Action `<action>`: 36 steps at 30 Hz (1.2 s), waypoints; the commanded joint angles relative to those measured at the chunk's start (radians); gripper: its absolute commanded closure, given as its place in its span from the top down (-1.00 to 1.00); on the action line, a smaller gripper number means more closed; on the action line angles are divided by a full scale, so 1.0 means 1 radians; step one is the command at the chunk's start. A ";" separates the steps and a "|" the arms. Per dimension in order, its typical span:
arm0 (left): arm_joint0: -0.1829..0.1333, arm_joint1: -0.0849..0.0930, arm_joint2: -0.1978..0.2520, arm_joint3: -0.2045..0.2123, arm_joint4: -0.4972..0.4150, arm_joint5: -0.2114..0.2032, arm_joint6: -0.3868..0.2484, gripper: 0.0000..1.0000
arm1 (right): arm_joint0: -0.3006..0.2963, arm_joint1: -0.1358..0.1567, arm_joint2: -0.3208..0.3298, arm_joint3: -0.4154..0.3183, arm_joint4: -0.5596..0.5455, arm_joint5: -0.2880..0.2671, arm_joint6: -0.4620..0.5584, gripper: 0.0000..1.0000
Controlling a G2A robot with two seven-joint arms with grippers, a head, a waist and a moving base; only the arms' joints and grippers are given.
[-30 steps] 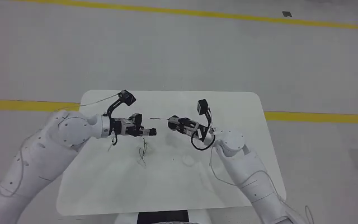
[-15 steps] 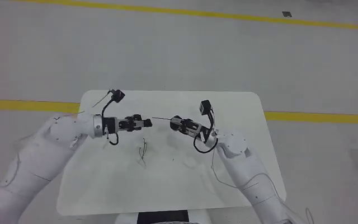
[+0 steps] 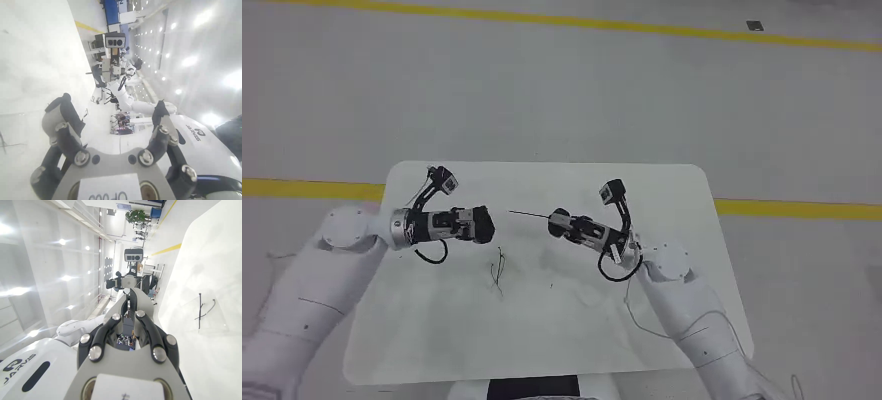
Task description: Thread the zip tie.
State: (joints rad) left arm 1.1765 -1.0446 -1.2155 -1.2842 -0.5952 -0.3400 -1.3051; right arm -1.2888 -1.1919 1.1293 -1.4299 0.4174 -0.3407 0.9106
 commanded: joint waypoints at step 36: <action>-0.063 -0.037 0.133 0.073 -0.176 0.000 -0.085 1.00 | 0.052 -0.043 -0.085 0.056 0.146 0.001 0.151 -1.00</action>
State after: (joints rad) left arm 1.1137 -1.0820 -1.0819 -1.2116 -0.7711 -0.3400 -1.3900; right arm -1.2372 -1.2347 1.0444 -1.3733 0.5639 -0.3400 1.0617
